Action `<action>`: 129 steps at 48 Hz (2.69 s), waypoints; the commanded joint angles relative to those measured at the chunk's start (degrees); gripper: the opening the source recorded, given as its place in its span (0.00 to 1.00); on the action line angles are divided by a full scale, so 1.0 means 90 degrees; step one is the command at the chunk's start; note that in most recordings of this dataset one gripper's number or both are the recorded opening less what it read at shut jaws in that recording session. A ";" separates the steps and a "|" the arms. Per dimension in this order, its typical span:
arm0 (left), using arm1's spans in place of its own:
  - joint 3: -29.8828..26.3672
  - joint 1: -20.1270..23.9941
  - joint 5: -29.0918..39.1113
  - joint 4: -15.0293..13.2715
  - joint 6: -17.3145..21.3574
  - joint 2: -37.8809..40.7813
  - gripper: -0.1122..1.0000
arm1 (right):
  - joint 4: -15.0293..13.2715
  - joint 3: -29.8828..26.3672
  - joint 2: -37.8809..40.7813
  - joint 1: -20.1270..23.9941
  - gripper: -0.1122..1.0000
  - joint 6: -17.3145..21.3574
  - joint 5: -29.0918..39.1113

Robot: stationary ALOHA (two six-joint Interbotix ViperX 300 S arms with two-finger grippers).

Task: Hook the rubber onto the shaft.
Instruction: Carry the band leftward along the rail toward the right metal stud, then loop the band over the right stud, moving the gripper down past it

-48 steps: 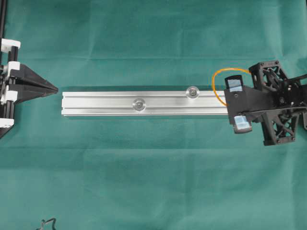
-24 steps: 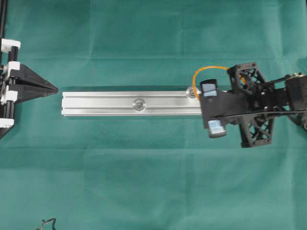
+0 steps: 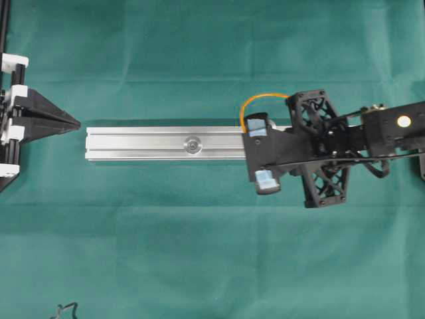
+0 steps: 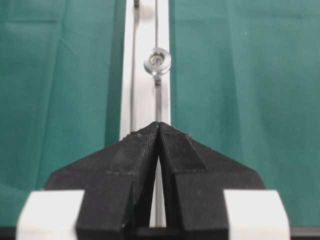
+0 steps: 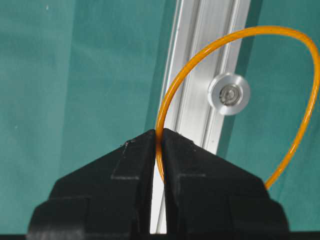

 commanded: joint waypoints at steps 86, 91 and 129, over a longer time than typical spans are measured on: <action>-0.0205 0.0000 -0.0029 0.0010 0.0000 0.0039 0.10 | -0.0020 0.0059 0.0244 -0.0029 0.16 0.0010 -0.0527; -0.0205 0.0000 -0.0029 0.0000 0.0000 0.0039 0.10 | -0.0020 0.0059 0.0254 -0.0029 0.16 0.0010 -0.0557; -0.0215 0.0000 -0.0029 0.0010 0.0000 0.0039 0.10 | 0.0000 0.0059 0.0254 -0.0029 0.16 0.0020 -0.0605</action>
